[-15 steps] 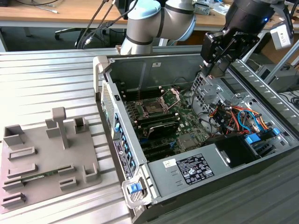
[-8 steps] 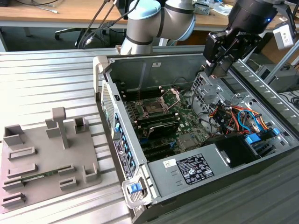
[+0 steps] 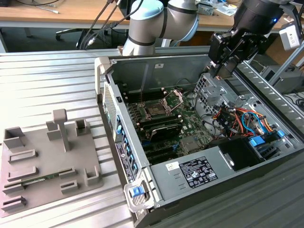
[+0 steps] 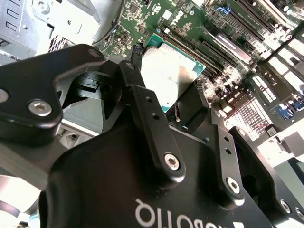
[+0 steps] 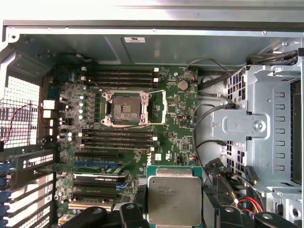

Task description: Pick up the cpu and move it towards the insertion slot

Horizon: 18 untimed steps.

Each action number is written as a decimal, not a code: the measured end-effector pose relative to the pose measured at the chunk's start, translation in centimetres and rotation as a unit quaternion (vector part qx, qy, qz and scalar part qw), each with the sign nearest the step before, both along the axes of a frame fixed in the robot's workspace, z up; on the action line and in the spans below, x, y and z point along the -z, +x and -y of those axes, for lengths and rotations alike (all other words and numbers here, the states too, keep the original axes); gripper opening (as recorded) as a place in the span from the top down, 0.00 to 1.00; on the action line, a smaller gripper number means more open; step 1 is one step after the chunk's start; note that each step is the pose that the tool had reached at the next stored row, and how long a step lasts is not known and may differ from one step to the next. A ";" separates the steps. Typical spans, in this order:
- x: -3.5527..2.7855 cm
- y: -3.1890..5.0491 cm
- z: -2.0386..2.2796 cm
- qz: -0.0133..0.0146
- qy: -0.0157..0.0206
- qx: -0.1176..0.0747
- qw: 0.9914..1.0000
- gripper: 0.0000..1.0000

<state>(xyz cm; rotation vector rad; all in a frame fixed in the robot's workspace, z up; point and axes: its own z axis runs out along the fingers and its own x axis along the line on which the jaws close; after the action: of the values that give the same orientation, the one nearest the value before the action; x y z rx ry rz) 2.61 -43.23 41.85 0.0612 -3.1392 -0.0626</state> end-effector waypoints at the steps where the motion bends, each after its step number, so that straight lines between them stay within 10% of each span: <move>1: 0.01 0.00 0.00 0.000 0.000 0.000 1.000 0.45; 18: 0.45 0.00 0.00 0.000 0.000 0.000 1.000 0.45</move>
<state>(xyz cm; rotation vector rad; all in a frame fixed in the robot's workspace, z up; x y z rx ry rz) 2.62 -43.23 41.40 0.0614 -3.1392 -0.0626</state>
